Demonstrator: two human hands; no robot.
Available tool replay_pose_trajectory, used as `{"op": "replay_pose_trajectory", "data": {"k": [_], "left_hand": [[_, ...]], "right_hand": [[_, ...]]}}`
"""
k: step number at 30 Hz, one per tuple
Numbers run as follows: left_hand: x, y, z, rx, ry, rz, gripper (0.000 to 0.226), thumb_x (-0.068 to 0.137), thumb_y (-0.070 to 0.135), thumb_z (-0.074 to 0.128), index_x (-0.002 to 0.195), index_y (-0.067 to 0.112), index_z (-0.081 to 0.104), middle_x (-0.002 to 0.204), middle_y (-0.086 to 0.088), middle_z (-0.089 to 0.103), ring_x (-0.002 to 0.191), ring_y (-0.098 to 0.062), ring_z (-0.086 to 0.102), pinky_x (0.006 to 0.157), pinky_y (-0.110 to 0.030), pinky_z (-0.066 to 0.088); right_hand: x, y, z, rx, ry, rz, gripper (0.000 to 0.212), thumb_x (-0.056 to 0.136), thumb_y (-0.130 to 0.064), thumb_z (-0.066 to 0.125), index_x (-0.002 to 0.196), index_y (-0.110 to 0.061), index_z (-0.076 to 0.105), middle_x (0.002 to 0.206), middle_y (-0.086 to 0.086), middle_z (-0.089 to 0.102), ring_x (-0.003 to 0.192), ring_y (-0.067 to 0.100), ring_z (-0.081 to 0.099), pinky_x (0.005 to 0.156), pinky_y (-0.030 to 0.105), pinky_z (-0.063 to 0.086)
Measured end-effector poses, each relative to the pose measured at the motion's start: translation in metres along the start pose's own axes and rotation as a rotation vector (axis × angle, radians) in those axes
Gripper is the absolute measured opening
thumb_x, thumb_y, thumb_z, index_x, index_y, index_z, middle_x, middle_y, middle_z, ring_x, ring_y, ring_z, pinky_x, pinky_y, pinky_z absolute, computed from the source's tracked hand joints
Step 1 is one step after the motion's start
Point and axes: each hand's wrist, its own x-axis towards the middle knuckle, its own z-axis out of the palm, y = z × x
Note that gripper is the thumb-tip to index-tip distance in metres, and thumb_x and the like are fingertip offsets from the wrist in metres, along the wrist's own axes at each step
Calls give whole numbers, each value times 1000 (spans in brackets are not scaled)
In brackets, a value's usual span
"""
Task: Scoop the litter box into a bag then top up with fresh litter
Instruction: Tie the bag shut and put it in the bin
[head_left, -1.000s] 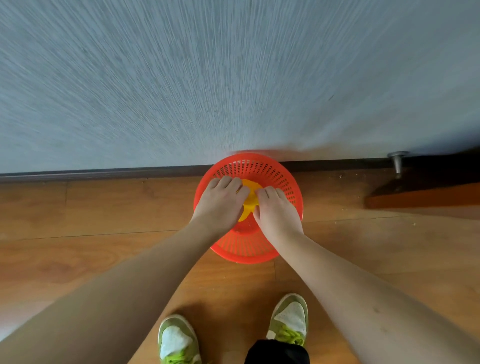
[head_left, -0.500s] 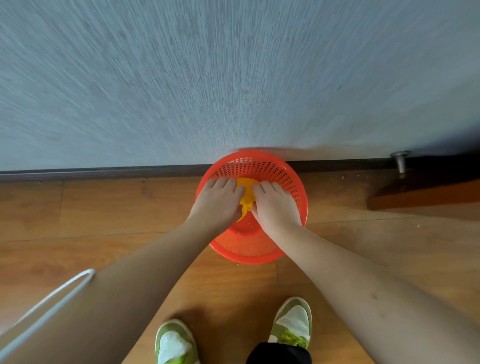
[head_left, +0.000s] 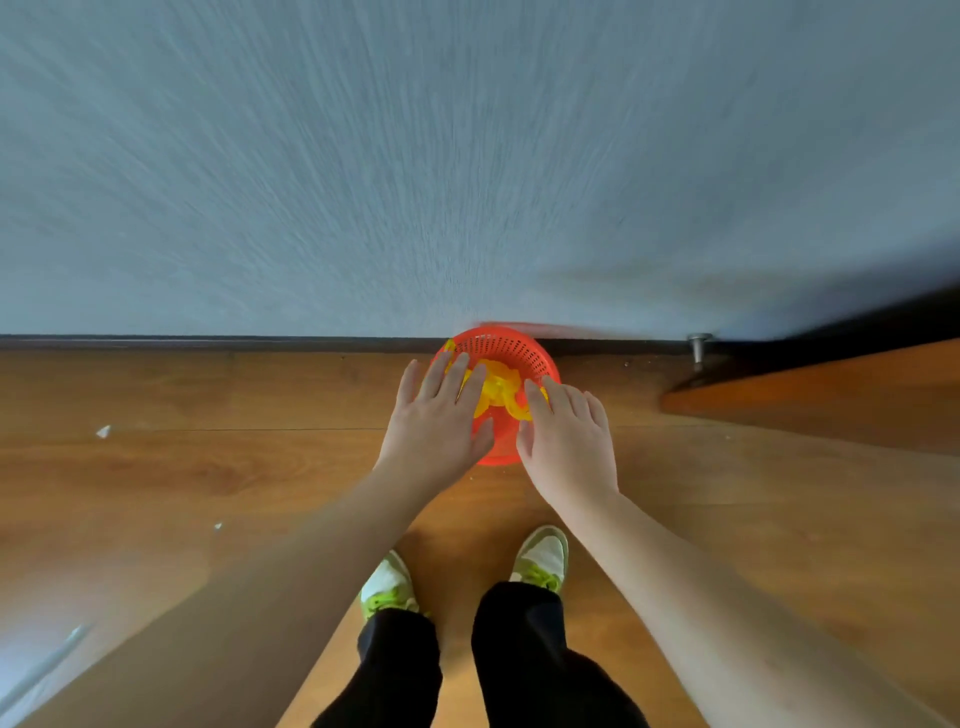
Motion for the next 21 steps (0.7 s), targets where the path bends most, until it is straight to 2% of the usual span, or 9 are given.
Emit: {"op": "replay_pose_trajectory", "data": {"k": [6, 9, 12, 15, 17, 21], "left_hand": [[-57, 21, -159, -105, 35, -93, 64, 96, 53, 30, 150, 17, 31, 156, -7, 34, 148, -27, 21, 119, -52, 16], [-86, 32, -242, -159, 3, -134, 63, 97, 54, 33, 151, 22, 28, 159, -4, 28, 149, -25, 17, 120, -50, 14], [-121, 41, -320, -158, 24, -82, 64, 94, 57, 27, 150, 25, 30, 159, -2, 29, 149, -24, 20, 120, -50, 17], [-151, 50, -384, -130, 65, -23, 63, 94, 58, 23, 147, 26, 36, 155, -2, 36, 147, -25, 26, 118, -53, 19], [-171, 56, -417, -98, 79, 27, 60, 95, 59, 26, 142, 25, 44, 149, -3, 46, 142, -27, 37, 114, -55, 24], [-201, 68, -456, -47, 93, 107, 58, 94, 59, 32, 137, 24, 49, 143, -3, 53, 136, -28, 45, 111, -54, 26]], "right_hand": [[-46, -26, -154, 17, 18, 89, 48, 97, -37, 42, 139, -14, 45, 139, 8, 52, 128, 25, 48, 109, 44, 36], [-72, -41, -230, 26, -6, 53, 50, 98, -41, 36, 142, -17, 42, 141, 4, 50, 131, 20, 44, 113, 41, 31], [-96, -47, -299, 34, 47, 52, 50, 97, -42, 40, 140, -17, 44, 136, 2, 55, 128, 18, 49, 112, 38, 29], [-115, -53, -359, 23, 102, 90, 50, 94, -42, 43, 136, -16, 49, 131, 2, 59, 124, 18, 53, 108, 37, 36], [-134, -60, -394, 11, 91, 104, 49, 95, -43, 44, 137, -18, 49, 133, 0, 57, 125, 17, 51, 107, 36, 37], [-167, -74, -447, -27, 99, 124, 47, 96, -44, 45, 136, -20, 48, 135, -1, 55, 126, 17, 51, 107, 35, 38]]}}
